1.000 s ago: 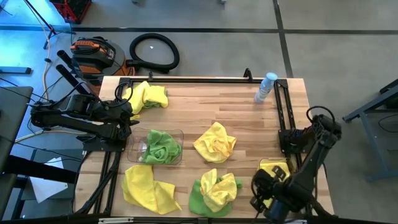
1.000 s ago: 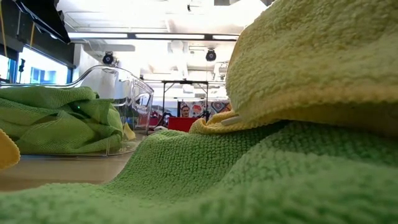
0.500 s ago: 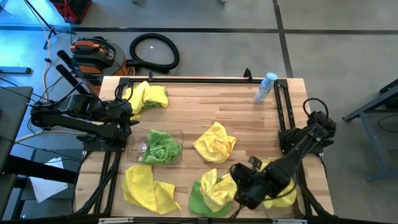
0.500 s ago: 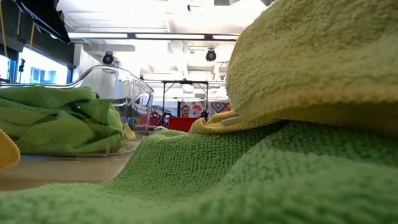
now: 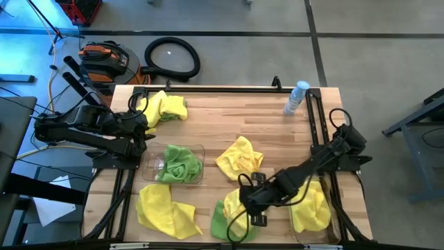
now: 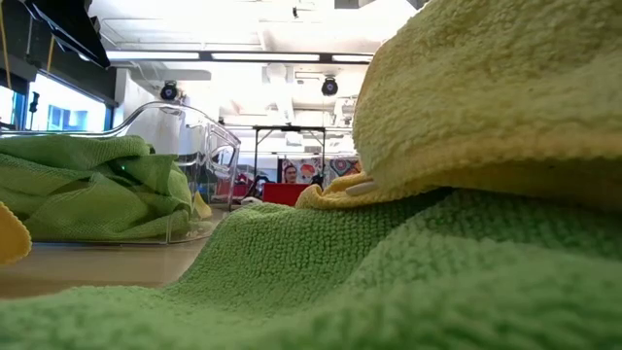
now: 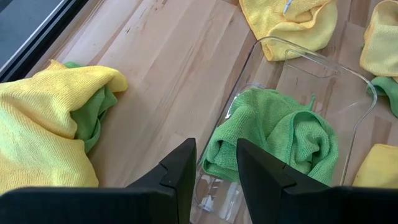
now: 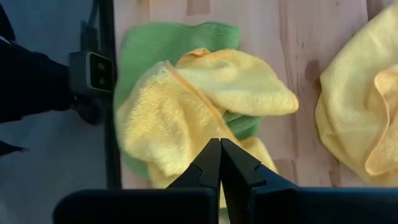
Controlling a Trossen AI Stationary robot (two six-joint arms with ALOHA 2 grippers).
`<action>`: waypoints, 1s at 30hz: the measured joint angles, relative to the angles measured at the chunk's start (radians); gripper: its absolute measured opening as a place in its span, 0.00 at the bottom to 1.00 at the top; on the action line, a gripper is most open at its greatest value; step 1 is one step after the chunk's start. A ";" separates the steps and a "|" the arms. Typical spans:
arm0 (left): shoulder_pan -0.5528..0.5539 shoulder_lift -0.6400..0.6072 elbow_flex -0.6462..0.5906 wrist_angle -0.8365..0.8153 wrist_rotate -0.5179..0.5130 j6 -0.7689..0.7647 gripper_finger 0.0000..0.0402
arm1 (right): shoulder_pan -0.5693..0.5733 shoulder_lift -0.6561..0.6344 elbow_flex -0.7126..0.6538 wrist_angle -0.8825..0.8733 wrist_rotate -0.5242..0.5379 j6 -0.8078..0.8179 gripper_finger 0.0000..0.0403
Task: Sort microfiber towel by color & place in baskets
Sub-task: Put the yellow towel into the right transparent bin
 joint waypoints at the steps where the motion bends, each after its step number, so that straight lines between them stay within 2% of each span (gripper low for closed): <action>1: 0.000 0.000 0.000 0.000 0.000 0.000 0.26 | -0.007 0.006 0.000 0.001 -0.011 -0.009 0.01; 5: 0.000 0.000 0.000 0.000 0.000 0.001 0.26 | -0.029 0.009 0.000 0.017 -0.020 -0.018 0.08; 10: 0.000 0.000 0.000 0.000 0.000 0.000 0.26 | -0.043 0.010 0.000 0.046 -0.019 -0.044 0.29; 14: 0.000 0.000 0.000 0.000 0.000 0.000 0.26 | -0.029 0.025 0.000 0.069 0.020 -0.220 0.46; 19: 0.000 0.000 0.000 -0.002 0.000 0.000 0.26 | -0.007 0.045 0.000 0.107 0.052 -0.299 0.62; 23: 0.000 0.000 -0.001 -0.003 0.000 0.000 0.26 | -0.006 0.086 0.000 0.119 0.048 -0.325 0.68; 30: 0.000 0.004 -0.001 -0.007 0.000 0.000 0.26 | 0.000 0.184 0.004 0.114 -0.021 -0.328 0.69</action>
